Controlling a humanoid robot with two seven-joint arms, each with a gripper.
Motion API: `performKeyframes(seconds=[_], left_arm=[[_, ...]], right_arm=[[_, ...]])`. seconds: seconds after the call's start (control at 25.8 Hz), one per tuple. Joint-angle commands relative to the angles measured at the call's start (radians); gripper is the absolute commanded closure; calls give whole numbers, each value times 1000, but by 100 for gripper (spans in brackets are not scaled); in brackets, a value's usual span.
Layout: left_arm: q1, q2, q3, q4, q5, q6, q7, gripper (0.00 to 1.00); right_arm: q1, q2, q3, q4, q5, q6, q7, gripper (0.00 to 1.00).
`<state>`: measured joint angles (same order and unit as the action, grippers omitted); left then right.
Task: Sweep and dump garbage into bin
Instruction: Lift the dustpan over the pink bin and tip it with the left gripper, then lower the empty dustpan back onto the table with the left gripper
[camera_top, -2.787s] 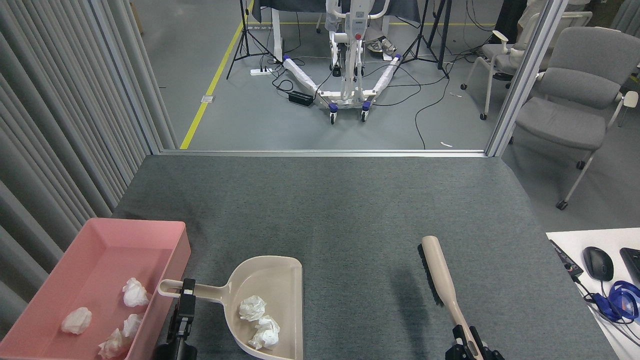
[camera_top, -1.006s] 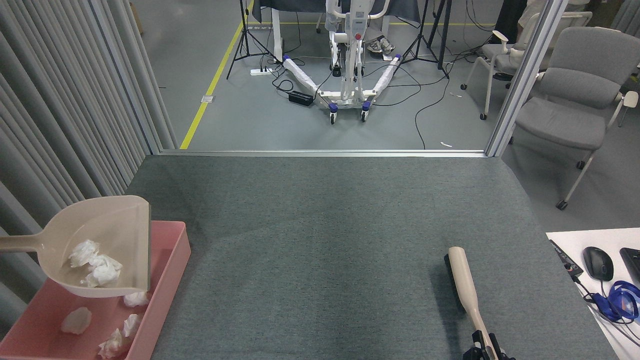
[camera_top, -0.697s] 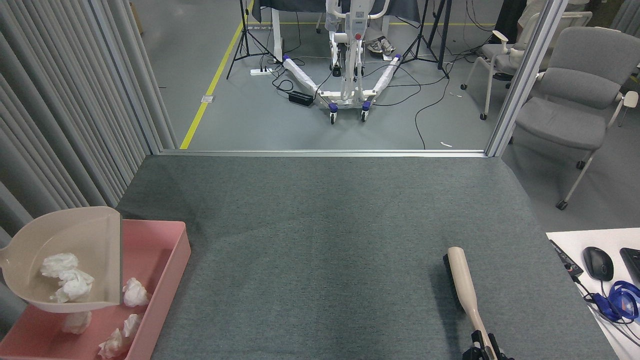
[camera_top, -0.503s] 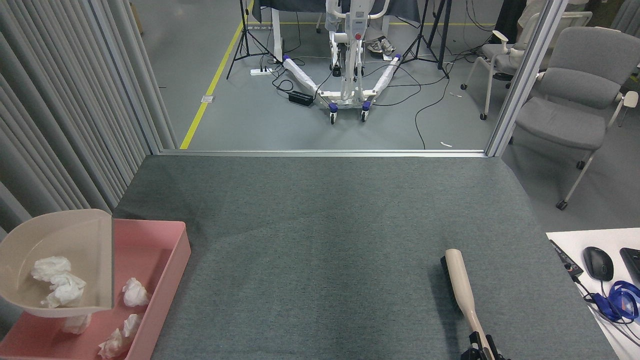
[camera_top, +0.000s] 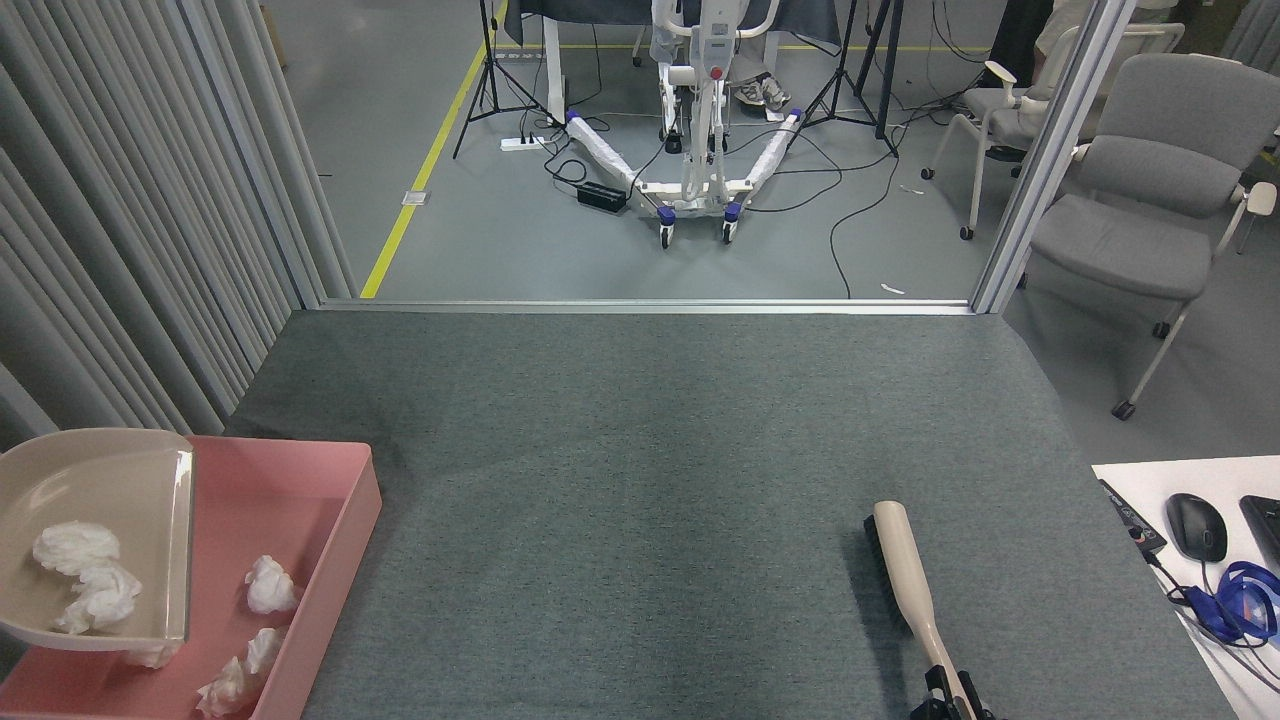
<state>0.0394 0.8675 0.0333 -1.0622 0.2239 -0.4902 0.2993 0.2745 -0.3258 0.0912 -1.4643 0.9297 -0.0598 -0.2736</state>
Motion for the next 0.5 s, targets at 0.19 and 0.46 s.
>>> performKeyframes(seconds=[0.19,0.46], left_arm=[[-32,8,5,-24,-202,32,8,100],[-46,8,45,-24,-184,28,1,100]], right_arm=[[0,2,5,-1,1,-6,4,75],[0,19,16,-1,4,3,1,31]])
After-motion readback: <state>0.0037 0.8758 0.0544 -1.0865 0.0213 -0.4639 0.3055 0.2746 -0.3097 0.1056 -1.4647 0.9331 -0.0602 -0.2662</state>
